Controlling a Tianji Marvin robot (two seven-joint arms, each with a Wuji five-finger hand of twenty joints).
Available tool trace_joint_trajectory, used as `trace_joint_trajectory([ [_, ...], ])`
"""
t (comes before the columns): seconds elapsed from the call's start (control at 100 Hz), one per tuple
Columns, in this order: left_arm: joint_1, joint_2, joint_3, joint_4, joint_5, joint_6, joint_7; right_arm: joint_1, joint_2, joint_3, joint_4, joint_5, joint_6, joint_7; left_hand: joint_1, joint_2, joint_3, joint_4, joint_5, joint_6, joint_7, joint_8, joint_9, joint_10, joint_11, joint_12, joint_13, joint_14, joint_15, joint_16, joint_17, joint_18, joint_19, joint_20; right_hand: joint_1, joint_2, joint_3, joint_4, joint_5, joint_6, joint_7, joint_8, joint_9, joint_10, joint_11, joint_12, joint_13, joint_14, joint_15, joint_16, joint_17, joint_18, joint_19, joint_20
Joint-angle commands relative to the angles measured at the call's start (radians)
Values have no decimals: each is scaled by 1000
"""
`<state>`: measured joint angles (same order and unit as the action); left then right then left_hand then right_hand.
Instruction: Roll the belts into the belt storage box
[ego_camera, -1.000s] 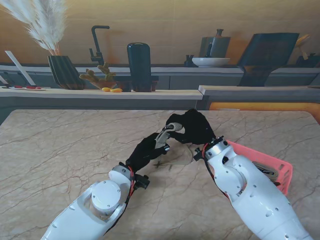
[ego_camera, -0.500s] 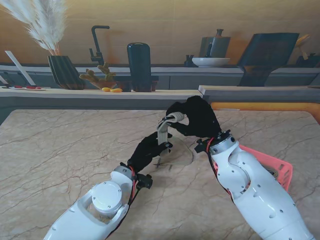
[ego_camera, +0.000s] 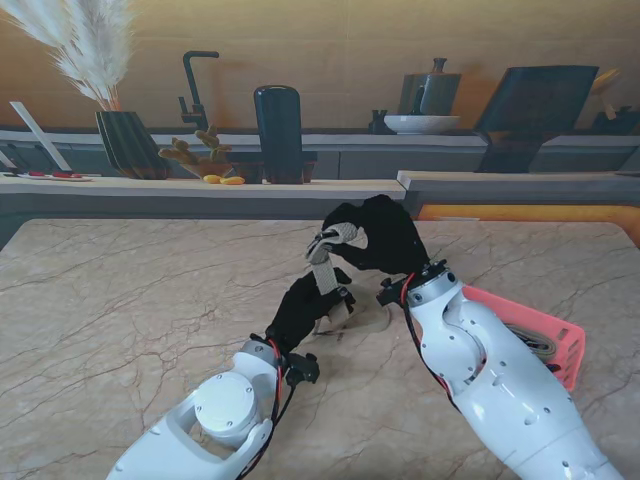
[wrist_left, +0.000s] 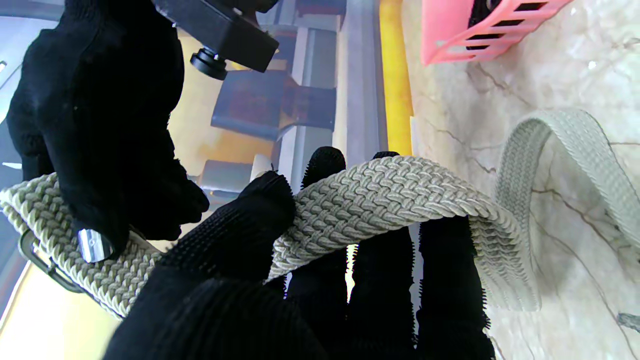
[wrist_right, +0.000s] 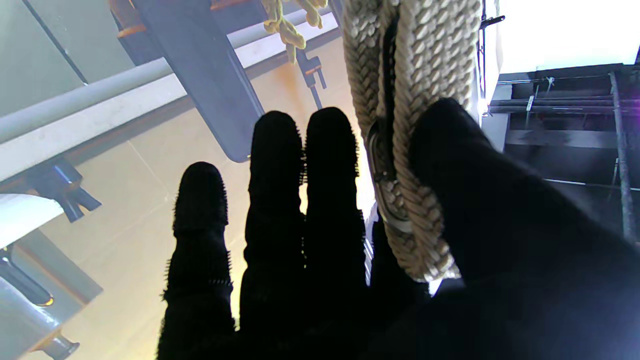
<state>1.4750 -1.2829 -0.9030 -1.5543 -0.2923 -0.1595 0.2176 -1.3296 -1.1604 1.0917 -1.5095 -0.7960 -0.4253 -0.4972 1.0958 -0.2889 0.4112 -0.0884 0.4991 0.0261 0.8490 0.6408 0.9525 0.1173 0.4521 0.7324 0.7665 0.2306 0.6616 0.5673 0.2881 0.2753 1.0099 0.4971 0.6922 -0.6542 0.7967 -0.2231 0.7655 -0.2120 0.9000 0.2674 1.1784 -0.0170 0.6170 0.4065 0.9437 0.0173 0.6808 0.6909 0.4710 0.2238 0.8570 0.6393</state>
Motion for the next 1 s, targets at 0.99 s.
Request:
trace_joint_trajectory([
  [0.99,0,-55,0,14,-10,87,142,-36,6,38,-2,-58,35,-5,195,219,-312,17,-101,-10,89,-19,-60,15,311,68,123,50,247,105,101,43,146,52,31,108,31,30,35,-162,162,21,-4,-7,33,-12,-26,-41,-9,-11,-24,-15,17,-21],
])
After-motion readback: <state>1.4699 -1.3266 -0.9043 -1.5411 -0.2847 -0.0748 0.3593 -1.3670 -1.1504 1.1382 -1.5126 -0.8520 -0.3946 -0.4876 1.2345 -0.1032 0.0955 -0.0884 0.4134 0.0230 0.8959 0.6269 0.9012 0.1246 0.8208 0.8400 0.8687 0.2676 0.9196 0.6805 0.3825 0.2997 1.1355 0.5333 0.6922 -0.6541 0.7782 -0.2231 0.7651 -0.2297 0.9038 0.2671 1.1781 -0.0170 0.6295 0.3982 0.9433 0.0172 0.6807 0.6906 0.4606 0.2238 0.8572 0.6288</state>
